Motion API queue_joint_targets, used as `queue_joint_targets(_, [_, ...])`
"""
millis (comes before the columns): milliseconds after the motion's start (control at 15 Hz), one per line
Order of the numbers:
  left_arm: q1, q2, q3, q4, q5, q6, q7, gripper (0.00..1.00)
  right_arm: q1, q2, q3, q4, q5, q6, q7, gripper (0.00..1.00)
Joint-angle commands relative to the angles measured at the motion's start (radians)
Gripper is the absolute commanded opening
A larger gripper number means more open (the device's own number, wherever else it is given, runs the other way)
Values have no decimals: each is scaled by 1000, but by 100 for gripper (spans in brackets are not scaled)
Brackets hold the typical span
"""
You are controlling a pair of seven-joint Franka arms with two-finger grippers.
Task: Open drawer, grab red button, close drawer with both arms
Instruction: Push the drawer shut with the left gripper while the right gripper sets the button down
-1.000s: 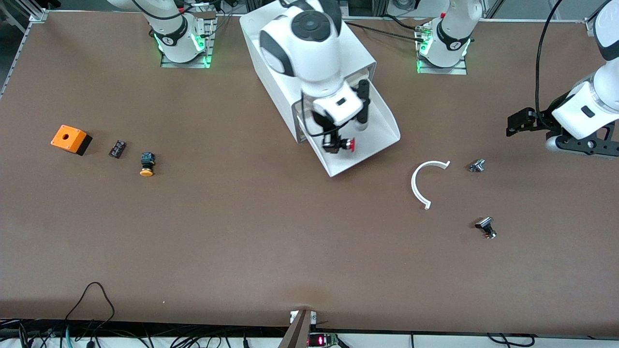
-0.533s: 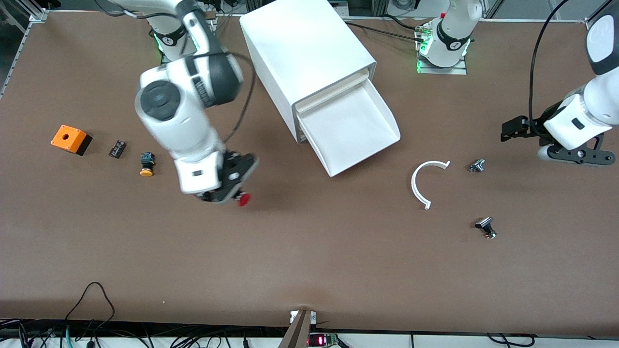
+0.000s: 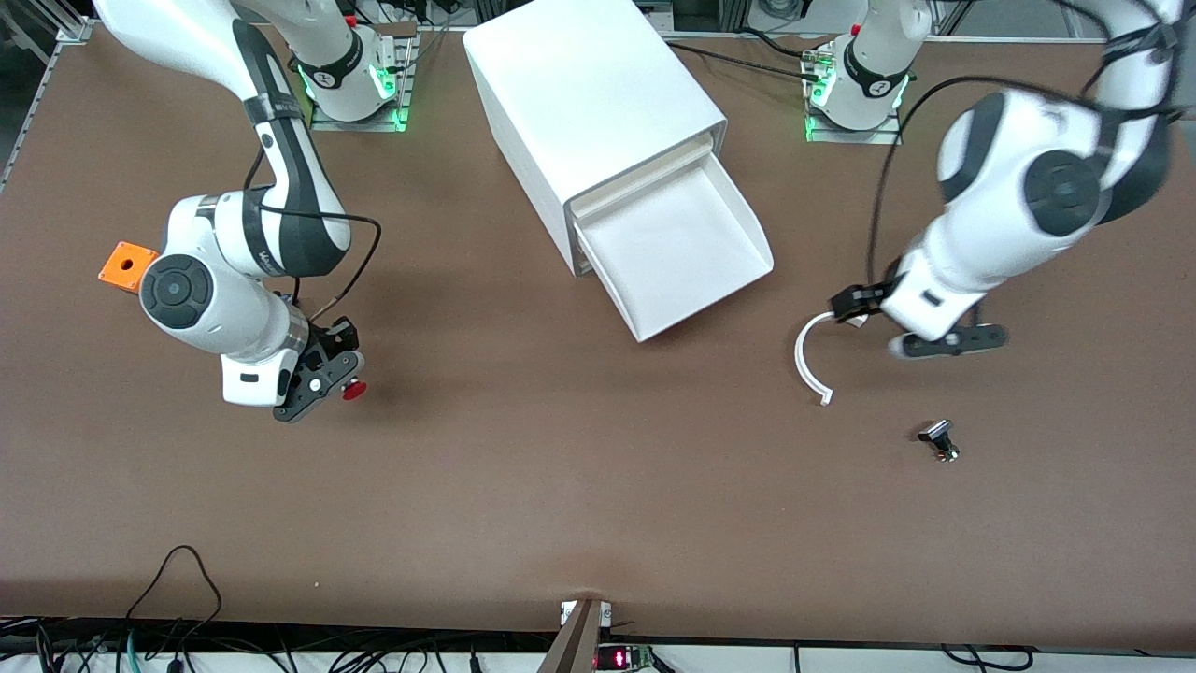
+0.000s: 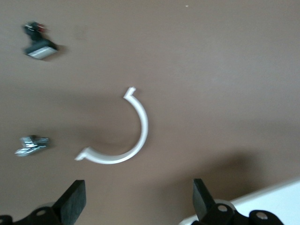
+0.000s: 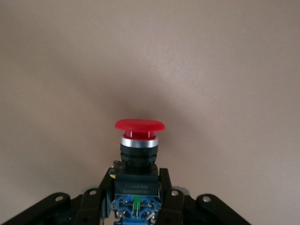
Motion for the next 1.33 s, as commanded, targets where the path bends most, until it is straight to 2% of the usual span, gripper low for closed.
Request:
queue_joint_targets(0, [-66,50,0,-67,14,166,-157,100,-39,-12,36,-180,-13,217,-67,24])
queue_joint_targets(133, [-116,88,1,-110,22,281,-261,100,-45,-9,48,-267,-14,369,-135,25])
queue_joint_targets(267, [-152,111,1,-137,20,344,-324,100,-58,11,48,-291,-13,405,-181,26])
queue_joint_targets(400, [-182,113,0,-157,22,352,-410,100,-64,41,48,-292,-14,423,-215,28])
queue_joint_targets(467, [-207,113,0,-169,22,352,-444,100,-73,54,48,-292,-13,459,-248,40])
queue_joint_targets(533, [-224,108,-6,-182,22,349,-472,100,-81,54,48,-288,-4,466,-246,79])
queue_joint_targets(600, [-230,105,-35,-191,20,340,-504,100,-81,46,50,-285,-1,464,-243,100])
queue_joint_targets(800, [-252,99,-106,-234,20,340,-651,100,-81,-13,57,-253,13,417,-197,100])
queue_joint_targets(1000, [-252,85,-177,-265,19,340,-733,100,-81,-24,68,-107,30,210,-116,100])
queue_joint_targets(1267, [-250,77,-250,-289,5,338,-765,100,-81,-35,66,22,35,100,-34,100])
